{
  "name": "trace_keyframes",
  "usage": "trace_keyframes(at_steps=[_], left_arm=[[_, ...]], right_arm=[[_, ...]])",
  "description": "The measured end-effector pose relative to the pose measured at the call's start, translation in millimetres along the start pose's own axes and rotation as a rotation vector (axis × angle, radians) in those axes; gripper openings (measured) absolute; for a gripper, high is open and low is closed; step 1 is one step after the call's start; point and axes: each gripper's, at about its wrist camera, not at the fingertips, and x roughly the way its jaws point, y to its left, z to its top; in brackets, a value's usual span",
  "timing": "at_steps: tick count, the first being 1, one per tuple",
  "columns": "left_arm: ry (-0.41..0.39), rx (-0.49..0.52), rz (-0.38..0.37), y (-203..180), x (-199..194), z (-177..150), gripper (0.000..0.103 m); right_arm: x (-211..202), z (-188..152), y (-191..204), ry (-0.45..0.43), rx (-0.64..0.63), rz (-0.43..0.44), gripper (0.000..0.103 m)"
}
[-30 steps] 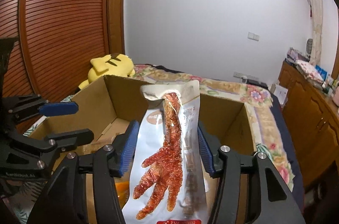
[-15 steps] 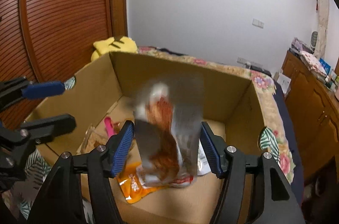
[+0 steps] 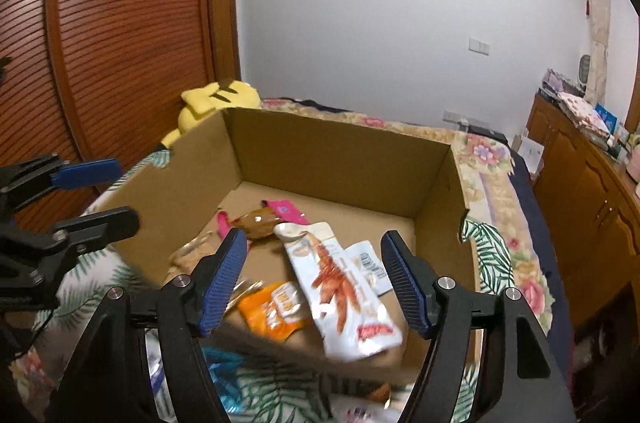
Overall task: Organize snacks
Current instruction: 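Open both tools to drop the sesame bar and chicken-feet pack into the box, then move both tools back from the box to the snacks on the bedspread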
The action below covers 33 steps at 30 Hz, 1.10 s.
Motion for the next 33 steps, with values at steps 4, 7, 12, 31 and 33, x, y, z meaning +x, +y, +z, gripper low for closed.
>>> trace_keyframes(at_steps=[4,7,12,31,33], left_arm=[[-0.006,-0.003,-0.006,-3.2,-17.5,-8.8,0.062],[-0.005,-0.01,-0.017,-4.2,-29.6,-20.1,0.063],[0.012,-0.017,-0.029,-3.6,-43.8,-42.2,0.064],[0.144,-0.056,-0.024,-13.8,-23.8,-127.8,0.064],[0.161,-0.056,-0.024,-14.7,-19.2,-133.1,0.064]], right_arm=[[-32.3,-13.6,10.4,-0.029,0.0,0.008,0.072],[-53.3,-27.0,17.9,-0.046,0.009,0.018,0.072],[-71.3,-54.0,22.3,-0.038,0.028,0.017,0.072],[-76.2,-165.0,-40.7,0.128,0.188,-0.093,0.07],[-75.9,-173.3,-42.6,0.138,0.209,-0.09,0.07]])
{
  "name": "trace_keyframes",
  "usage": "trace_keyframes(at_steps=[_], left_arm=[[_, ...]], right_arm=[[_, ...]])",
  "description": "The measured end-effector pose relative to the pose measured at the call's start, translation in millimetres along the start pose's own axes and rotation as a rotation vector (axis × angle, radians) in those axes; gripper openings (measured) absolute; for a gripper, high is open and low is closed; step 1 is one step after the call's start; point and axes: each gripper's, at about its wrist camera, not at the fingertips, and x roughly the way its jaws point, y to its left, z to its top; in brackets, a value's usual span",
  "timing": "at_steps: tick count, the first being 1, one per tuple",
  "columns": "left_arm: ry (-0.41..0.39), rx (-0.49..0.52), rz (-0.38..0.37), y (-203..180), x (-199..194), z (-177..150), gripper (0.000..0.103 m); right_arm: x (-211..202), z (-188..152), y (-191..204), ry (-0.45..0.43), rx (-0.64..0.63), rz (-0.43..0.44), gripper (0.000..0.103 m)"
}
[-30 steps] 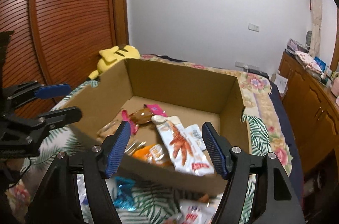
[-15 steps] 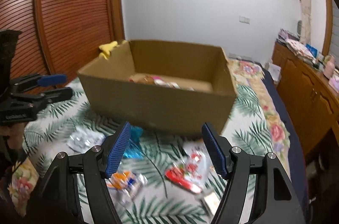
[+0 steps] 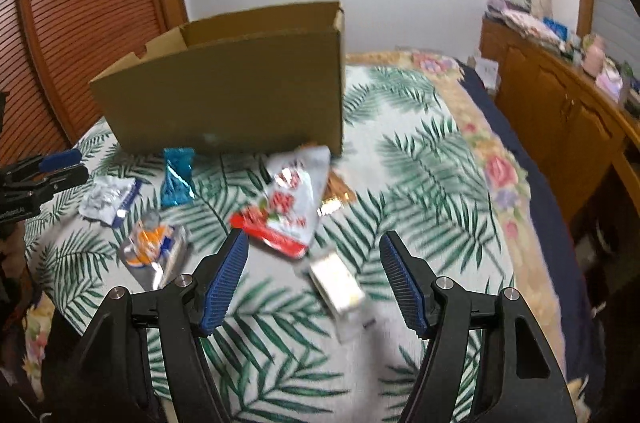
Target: Organize snacks
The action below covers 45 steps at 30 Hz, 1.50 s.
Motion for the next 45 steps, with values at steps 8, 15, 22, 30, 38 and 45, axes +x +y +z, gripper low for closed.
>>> trace_keyframes(at_steps=[8,15,22,30,38,45], left_arm=[[0.04,-0.007,0.012,4.2,11.4,-11.9,0.064],[0.071,-0.014,0.035,10.4,18.7,-18.1,0.065],[0.094,0.022,0.036,12.0,20.7,-17.4,0.065],[0.112,0.048,-0.012,0.6,16.4,-18.6,0.066],[0.091,0.098,-0.027,-23.5,13.4,-11.9,0.066],[0.107,0.208,0.002,-13.3,20.9,-1.5,0.067]], right_arm=[[12.2,-20.6,-9.9,0.047,0.057,0.023,0.069],[29.6,-17.8,-14.0,0.069,-0.023,-0.05,0.061],[37.6,-12.0,-12.0,0.073,-0.094,-0.049,0.033],[40.1,-12.7,-17.1,0.034,-0.073,-0.029,0.033],[38.8,-14.1,-16.1,0.028,-0.077,-0.029,0.033],[38.7,-14.2,-15.6,0.026,-0.077,-0.028,0.033]])
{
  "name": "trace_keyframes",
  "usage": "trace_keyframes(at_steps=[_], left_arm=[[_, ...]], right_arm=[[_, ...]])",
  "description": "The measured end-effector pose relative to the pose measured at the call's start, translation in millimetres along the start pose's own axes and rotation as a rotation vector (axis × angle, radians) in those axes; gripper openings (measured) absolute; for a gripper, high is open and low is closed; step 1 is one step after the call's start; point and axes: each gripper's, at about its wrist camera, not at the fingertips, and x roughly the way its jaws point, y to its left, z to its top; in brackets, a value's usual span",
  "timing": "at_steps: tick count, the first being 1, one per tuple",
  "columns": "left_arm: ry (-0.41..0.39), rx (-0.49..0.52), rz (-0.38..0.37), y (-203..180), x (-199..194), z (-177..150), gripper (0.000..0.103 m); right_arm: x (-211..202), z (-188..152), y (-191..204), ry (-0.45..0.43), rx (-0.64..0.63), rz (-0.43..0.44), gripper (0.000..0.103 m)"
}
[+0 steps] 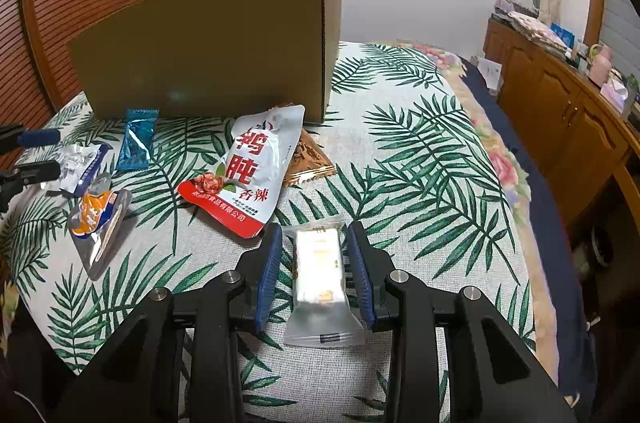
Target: Organize snacks
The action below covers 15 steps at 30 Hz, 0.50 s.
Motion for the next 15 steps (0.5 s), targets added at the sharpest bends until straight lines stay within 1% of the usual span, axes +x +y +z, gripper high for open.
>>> trace_keyframes(at_steps=[2,6,8,9,10,12,14,15], left_arm=[[0.013,0.057,-0.062,3.5,0.9,4.0,0.067],[0.042,0.134,-0.16,2.4,4.4,9.4,0.067],[0.063,0.156,-0.165,1.3,10.6,10.4,0.067],[0.083,0.159,-0.168,1.5,14.9,10.4,0.067],[0.121,0.157,-0.177,3.0,21.6,9.8,0.067],[0.12,0.156,-0.193,4.4,21.0,9.0,0.068],[0.148,0.16,-0.214,4.5,20.1,6.6,0.069],[0.162,0.169,-0.208,3.4,20.6,4.0,0.07]], right_arm=[[0.1,0.0,0.3,-0.001,0.0,0.0,0.033],[-0.1,-0.1,-0.2,0.0,0.0,0.001,0.033],[-0.2,-0.1,-0.3,0.0,0.0,0.001,0.033],[-0.1,0.0,-0.1,0.0,0.0,0.001,0.033],[-0.1,-0.1,-0.2,0.0,0.0,0.001,0.033],[-0.1,-0.3,-0.3,0.001,-0.002,0.001,0.033],[-0.2,-0.3,-0.5,0.0,-0.001,0.002,0.033],[-0.2,-0.3,-0.4,-0.001,0.001,0.002,0.033]])
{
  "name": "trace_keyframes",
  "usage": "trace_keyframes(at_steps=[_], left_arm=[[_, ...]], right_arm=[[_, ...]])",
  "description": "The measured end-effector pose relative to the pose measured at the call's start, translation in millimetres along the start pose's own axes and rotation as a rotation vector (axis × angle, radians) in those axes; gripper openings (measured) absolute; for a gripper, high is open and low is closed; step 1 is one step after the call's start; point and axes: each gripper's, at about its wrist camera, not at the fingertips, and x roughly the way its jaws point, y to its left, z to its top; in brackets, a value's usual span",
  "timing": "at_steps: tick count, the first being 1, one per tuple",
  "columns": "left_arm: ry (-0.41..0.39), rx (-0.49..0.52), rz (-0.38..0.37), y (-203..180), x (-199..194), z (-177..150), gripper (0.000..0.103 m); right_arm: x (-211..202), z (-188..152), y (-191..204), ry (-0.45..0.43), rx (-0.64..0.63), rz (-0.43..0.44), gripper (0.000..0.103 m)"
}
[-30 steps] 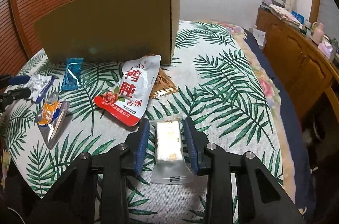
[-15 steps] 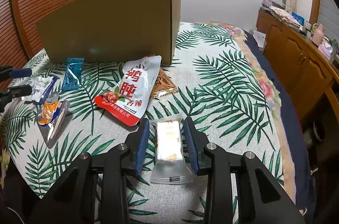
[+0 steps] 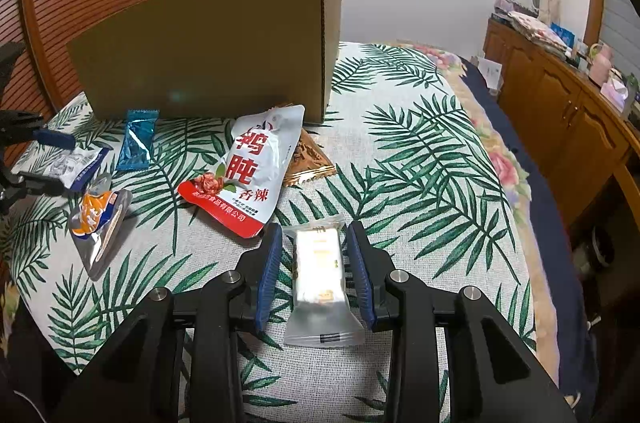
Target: Organize snacks
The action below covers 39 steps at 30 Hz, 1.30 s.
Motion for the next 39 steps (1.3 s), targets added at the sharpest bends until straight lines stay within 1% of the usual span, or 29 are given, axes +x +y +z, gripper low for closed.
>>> trace_keyframes(at_steps=[2,3,4,6,8,13,14,15,16,21,22,23,24,28,32,39], left_arm=[[0.009,0.019,0.035,-2.6,2.5,-4.7,0.071],[0.008,0.033,0.058,-4.1,3.7,-7.0,0.073],[-0.002,0.031,0.057,-2.9,3.4,-7.7,0.073],[-0.005,0.009,0.06,0.9,4.0,-7.4,0.073],[-0.011,-0.016,0.089,5.3,4.9,-4.8,0.074],[-0.022,-0.074,0.066,14.2,8.6,-3.5,0.073],[-0.027,-0.08,0.06,14.9,8.3,-4.7,0.071],[-0.031,-0.088,0.05,15.6,7.9,-5.7,0.064],[-0.035,-0.101,0.04,16.8,7.2,-7.0,0.062],[-0.052,-0.118,0.069,16.2,-0.2,-14.7,0.055],[-0.055,-0.133,0.068,17.9,-3.8,-16.9,0.055],[-0.057,-0.144,0.063,18.8,-5.2,-18.3,0.055],[-0.059,-0.154,0.059,18.8,-6.7,-20.3,0.054],[-0.087,-0.169,0.054,15.7,-13.9,-26.0,0.053],[-0.112,-0.175,0.037,9.2,-21.2,-24.2,0.053],[-0.153,-0.188,0.035,-1.5,-27.8,-16.9,0.054]], right_arm=[[-0.1,-0.1,-0.1,0.0,0.0,-0.001,0.033],[0.0,-0.2,-0.1,0.0,0.001,-0.001,0.033],[-0.1,-0.5,0.2,-0.001,0.001,-0.001,0.033],[-0.2,-0.2,0.1,-0.001,0.0,0.0,0.033],[-0.3,-0.2,0.1,0.0,0.0,-0.001,0.033],[-0.3,-0.4,0.2,0.0,0.0,0.0,0.033],[-0.3,-0.4,0.3,0.0,0.001,0.0,0.033],[-0.3,-0.3,0.1,0.0,0.001,0.0,0.033],[-0.3,-0.3,0.1,0.0,0.0,0.0,0.033],[-0.4,0.4,0.7,0.005,0.002,-0.002,0.032],[-0.7,0.5,1.9,0.007,0.0,-0.002,0.026],[-1.1,0.6,2.6,0.009,-0.001,-0.001,0.024],[-1.5,0.7,2.7,0.012,-0.001,-0.001,0.019],[-4.7,-1.0,5.9,0.018,-0.001,0.002,0.019],[-8.4,-3.8,9.7,0.018,0.0,0.012,0.019],[-19.7,0.5,14.3,-0.016,0.015,0.025,0.019]])
